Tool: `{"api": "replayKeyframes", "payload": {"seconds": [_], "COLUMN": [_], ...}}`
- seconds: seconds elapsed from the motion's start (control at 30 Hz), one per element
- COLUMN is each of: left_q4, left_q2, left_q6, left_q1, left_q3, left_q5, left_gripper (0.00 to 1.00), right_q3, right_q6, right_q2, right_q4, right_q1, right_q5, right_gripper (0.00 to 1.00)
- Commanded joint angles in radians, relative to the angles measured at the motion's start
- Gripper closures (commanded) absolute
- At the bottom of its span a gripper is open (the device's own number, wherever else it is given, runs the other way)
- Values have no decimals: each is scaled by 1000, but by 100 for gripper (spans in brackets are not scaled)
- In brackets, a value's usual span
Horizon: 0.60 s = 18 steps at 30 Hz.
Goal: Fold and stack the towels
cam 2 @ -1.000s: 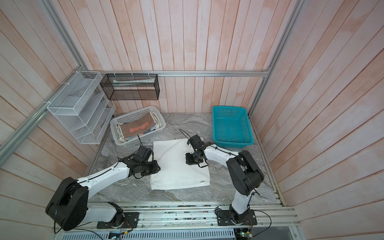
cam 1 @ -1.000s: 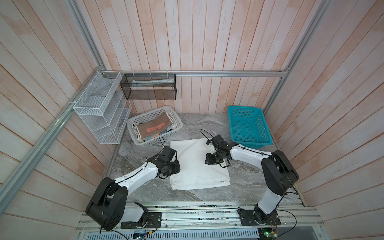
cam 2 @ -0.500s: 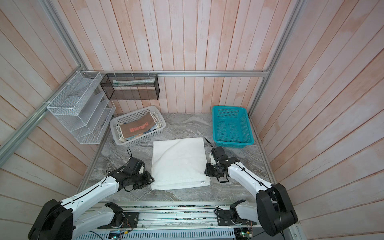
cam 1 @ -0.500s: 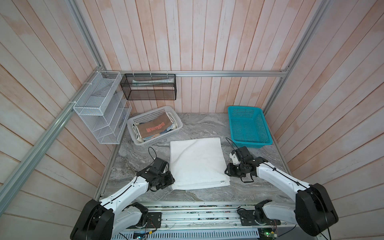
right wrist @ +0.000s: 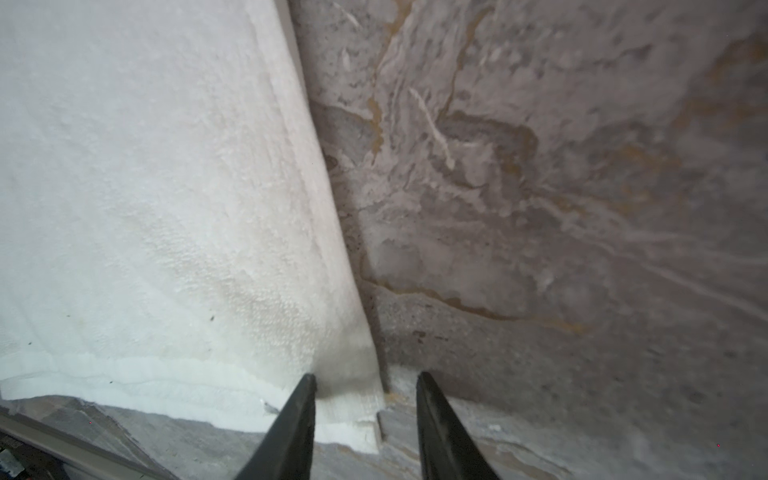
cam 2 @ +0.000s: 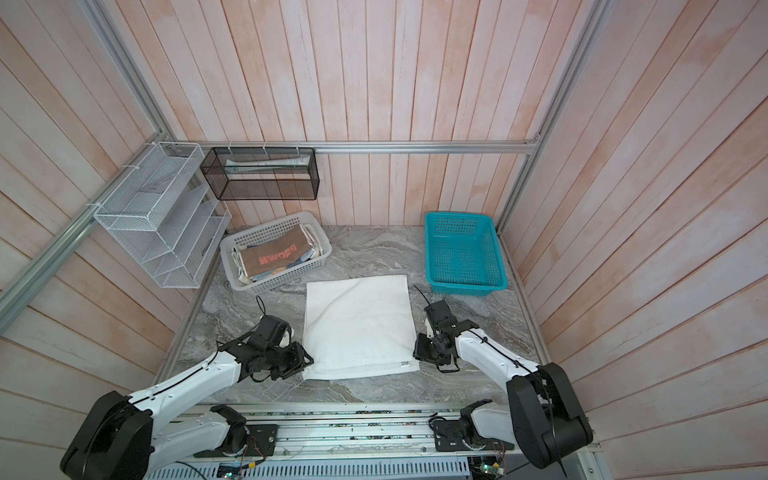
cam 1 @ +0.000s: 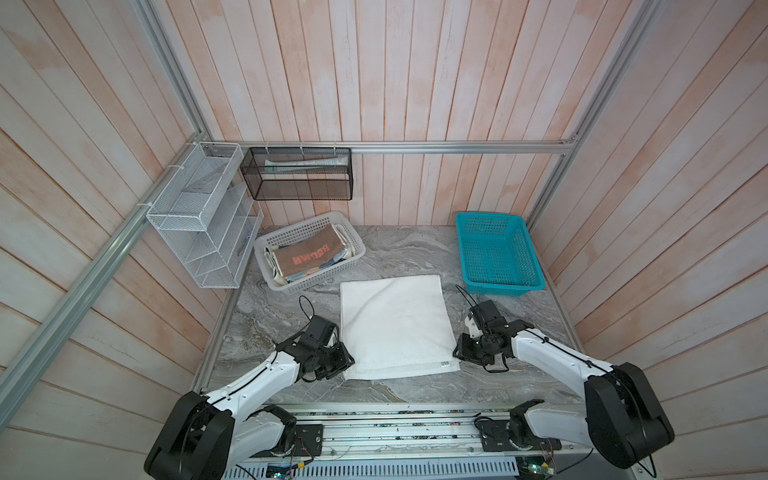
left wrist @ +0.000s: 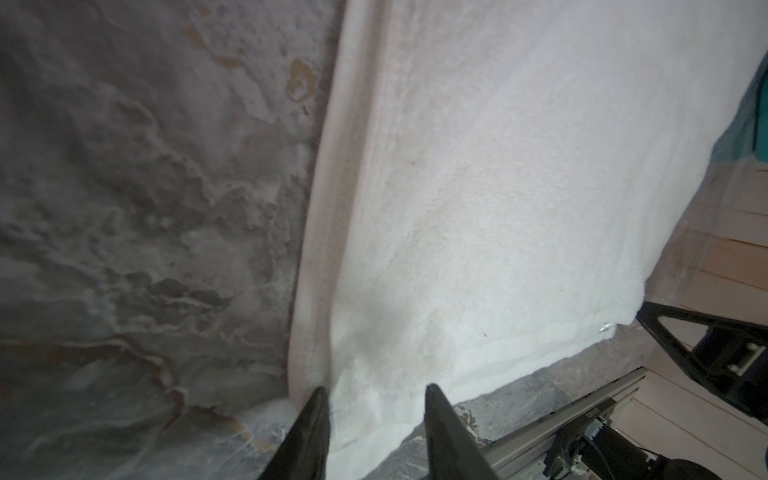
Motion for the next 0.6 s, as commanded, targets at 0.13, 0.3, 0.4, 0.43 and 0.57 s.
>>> {"api": "replayKeyframes", "payload": {"seconds": [0.13,0.3,0.4,0.43,0.57], "left_q4": [34,21,-5,-12,-39], "left_q2": [17,3,-11,-15,-33], "left_q6": [2,9,18,20,30], "left_q1": [-1,-1,0,2,5], "left_q3": [-20,0,16,23,41], "left_q5": [24,19,10,6,-9], "left_gripper": [70,94,100,100,100], "right_q3": [-16,4,24,29,55], "right_q6": [12,0,-8,-11,-20], "right_q2": [27,19,8,2,-21], "right_q4": [33,31,12,5,-20], "right_q1": [-1,-2,-2,-2,-2], "right_q5": [-32,-22,-10,-7,8], "right_gripper": [70,92,100,100,100]}}
